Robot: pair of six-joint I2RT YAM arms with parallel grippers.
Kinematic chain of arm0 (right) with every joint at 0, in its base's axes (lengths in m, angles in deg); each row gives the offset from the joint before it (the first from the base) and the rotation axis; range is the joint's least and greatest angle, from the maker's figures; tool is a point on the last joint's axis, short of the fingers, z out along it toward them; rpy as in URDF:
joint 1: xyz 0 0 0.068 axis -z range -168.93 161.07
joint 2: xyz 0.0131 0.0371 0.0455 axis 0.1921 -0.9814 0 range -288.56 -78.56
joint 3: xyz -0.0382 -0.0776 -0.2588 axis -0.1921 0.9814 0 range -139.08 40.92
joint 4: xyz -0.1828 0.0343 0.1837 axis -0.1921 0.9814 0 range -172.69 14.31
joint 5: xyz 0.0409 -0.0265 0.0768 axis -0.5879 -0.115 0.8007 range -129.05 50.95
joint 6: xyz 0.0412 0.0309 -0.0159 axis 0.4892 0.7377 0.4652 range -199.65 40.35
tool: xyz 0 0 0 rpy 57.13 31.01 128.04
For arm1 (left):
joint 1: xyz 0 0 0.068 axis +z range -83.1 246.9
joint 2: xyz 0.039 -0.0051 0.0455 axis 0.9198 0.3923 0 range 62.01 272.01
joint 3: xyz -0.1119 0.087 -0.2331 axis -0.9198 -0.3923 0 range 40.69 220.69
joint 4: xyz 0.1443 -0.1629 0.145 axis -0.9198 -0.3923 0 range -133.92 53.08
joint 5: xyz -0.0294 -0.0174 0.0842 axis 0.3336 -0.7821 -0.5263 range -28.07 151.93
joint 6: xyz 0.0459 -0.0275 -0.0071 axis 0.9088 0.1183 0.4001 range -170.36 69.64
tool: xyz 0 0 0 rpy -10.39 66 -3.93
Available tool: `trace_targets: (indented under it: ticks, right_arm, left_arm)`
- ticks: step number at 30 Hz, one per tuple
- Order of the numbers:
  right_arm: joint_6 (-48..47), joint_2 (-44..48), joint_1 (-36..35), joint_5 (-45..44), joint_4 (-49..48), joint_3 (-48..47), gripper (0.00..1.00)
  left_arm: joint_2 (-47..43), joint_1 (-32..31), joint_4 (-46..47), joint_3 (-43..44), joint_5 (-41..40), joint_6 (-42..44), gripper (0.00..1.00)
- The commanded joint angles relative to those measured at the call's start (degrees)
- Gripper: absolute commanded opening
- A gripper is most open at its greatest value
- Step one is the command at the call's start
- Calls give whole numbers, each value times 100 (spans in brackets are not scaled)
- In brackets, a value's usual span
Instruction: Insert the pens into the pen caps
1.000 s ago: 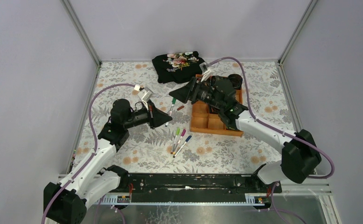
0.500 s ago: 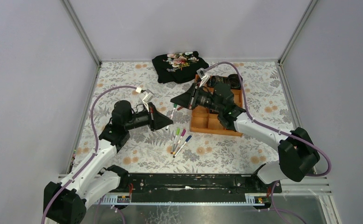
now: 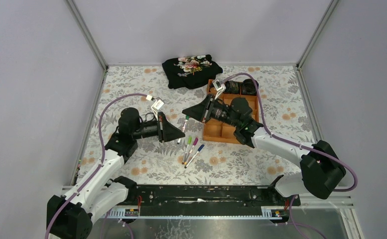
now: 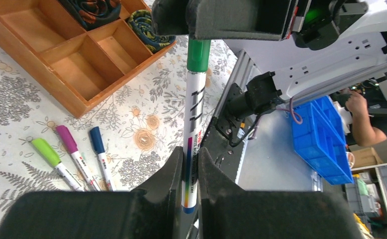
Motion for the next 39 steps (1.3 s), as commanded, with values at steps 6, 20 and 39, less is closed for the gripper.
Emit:
trace_targets:
  ticks: [6, 20, 39]
  right_arm:
    - [-60, -129, -684, 1519, 1375, 341, 0]
    - [599, -281, -1191, 880, 3002, 105, 0]
    - [31, 284, -1516, 1698, 2553, 564, 0]
  left_arm:
    - [-12, 293, 2320, 276, -330, -548, 0]
    - [-64, 288, 1245, 656, -1461, 441, 0]
    - [-249, 613, 1404, 186, -395, -80, 0]
